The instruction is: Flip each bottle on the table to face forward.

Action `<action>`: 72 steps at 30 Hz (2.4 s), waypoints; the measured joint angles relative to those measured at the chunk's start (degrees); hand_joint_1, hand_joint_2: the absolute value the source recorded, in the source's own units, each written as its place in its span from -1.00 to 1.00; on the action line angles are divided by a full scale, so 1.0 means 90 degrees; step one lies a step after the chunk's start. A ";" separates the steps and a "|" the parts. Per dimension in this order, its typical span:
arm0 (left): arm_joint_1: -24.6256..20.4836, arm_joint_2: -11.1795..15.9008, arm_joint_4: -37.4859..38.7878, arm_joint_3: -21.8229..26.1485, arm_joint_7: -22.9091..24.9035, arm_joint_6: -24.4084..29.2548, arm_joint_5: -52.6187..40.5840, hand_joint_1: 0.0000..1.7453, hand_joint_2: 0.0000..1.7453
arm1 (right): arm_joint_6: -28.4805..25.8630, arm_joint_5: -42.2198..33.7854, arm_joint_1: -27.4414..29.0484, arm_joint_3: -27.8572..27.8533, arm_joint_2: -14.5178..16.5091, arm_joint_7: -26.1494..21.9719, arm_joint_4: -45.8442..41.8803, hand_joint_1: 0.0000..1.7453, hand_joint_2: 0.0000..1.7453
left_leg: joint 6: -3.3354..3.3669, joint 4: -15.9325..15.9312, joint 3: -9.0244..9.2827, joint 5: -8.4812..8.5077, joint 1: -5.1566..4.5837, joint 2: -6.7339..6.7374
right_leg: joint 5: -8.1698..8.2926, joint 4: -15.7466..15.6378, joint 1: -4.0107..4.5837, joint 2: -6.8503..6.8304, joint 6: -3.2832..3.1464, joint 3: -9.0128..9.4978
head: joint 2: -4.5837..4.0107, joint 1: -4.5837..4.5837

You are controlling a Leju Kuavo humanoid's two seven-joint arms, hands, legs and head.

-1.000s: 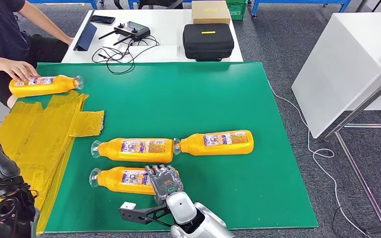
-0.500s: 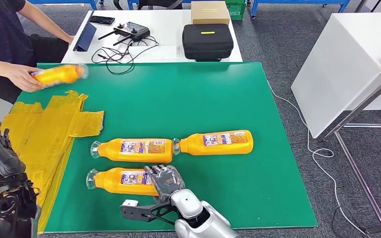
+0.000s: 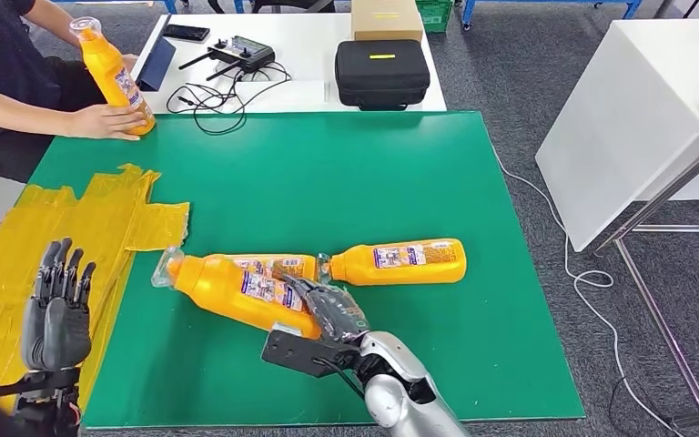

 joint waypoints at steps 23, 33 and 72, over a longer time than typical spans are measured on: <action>0.0707 -0.0676 -0.1641 -0.0887 0.0058 0.0057 0.0310 -1.00 1.00 | -0.0484 0.0128 0.0234 -0.0325 -0.0225 0.0385 -0.1790 1.00 1.00 | 0.0000 0.0000 -0.0007 0.0003 -0.0002 -0.0007 | 0.0002 0.0002 -0.0003 -0.0006 0.0001 -0.0005 | 0.0000 -0.0001; -0.0007 -0.0472 -0.1315 -0.2037 0.0072 0.0819 0.0999 -1.00 1.00 | -0.0767 0.0264 -0.0759 -0.0466 0.0312 0.0341 -0.1085 1.00 1.00 | 0.0000 0.0001 -0.0007 0.0013 0.0002 -0.0006 | 0.0017 0.0005 0.0001 -0.0008 -0.0014 -0.0007 | 0.0000 -0.0001; -0.0269 -0.0214 -0.1100 -0.2413 0.0828 0.0599 0.2328 -1.00 1.00 | -0.0895 -0.0435 -0.1545 0.1259 0.1027 0.0288 0.0763 1.00 1.00 | -0.0001 0.0001 -0.0015 0.0014 0.0003 -0.0007 | 0.0017 0.0005 0.0002 -0.0009 -0.0015 -0.0014 | 0.0000 0.0001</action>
